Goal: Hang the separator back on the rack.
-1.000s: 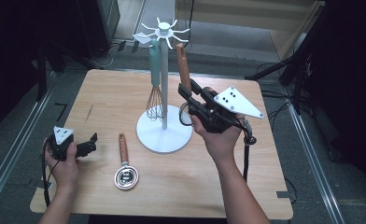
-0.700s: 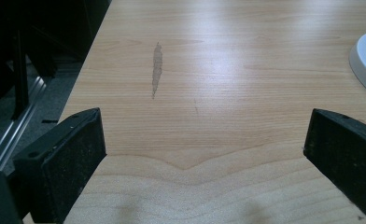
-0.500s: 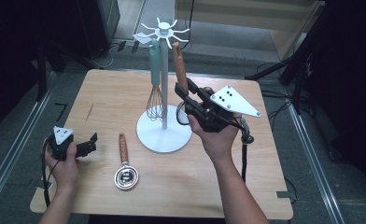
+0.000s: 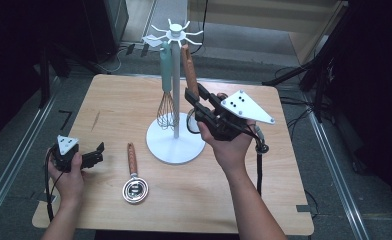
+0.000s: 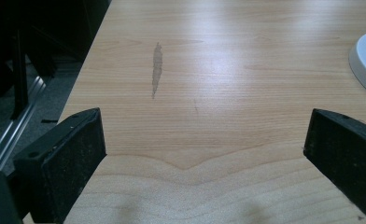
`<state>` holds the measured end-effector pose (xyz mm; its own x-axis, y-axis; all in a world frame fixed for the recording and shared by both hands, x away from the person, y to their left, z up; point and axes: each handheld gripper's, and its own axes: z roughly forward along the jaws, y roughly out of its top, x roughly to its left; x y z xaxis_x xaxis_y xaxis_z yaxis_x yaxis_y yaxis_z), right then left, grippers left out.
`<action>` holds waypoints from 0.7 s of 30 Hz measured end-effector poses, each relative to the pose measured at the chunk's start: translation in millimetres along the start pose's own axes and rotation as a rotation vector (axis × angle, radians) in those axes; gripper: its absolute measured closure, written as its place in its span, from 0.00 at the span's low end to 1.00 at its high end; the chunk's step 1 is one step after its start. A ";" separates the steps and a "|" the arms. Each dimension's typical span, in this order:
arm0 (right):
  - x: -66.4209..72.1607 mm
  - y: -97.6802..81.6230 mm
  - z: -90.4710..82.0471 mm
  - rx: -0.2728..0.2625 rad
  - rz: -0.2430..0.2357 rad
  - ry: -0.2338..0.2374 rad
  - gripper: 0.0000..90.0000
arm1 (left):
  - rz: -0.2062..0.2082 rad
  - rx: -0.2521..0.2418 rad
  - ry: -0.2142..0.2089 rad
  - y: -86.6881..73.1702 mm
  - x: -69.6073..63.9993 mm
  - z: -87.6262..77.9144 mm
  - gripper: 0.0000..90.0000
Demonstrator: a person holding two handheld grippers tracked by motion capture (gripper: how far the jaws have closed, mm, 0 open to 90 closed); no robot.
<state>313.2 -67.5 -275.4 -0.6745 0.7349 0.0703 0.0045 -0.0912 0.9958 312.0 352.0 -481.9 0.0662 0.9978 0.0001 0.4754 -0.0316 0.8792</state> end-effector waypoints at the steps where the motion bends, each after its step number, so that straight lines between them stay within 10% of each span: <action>1: 0.6 0.3 0.2 0.001 0.001 -0.004 0.77 | 0.000 0.000 0.000 0.0 0.0 0.0 0.00; 21: 9.0 -0.6 7.1 0.030 -0.039 -0.073 0.77 | 0.000 0.000 0.000 0.0 0.1 0.0 0.00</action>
<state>312.4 -56.1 -275.0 -0.6190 0.7846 0.0345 0.0021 -0.0422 0.9991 312.0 352.1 -481.9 0.0665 0.9978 -0.0005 0.4755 -0.0313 0.8792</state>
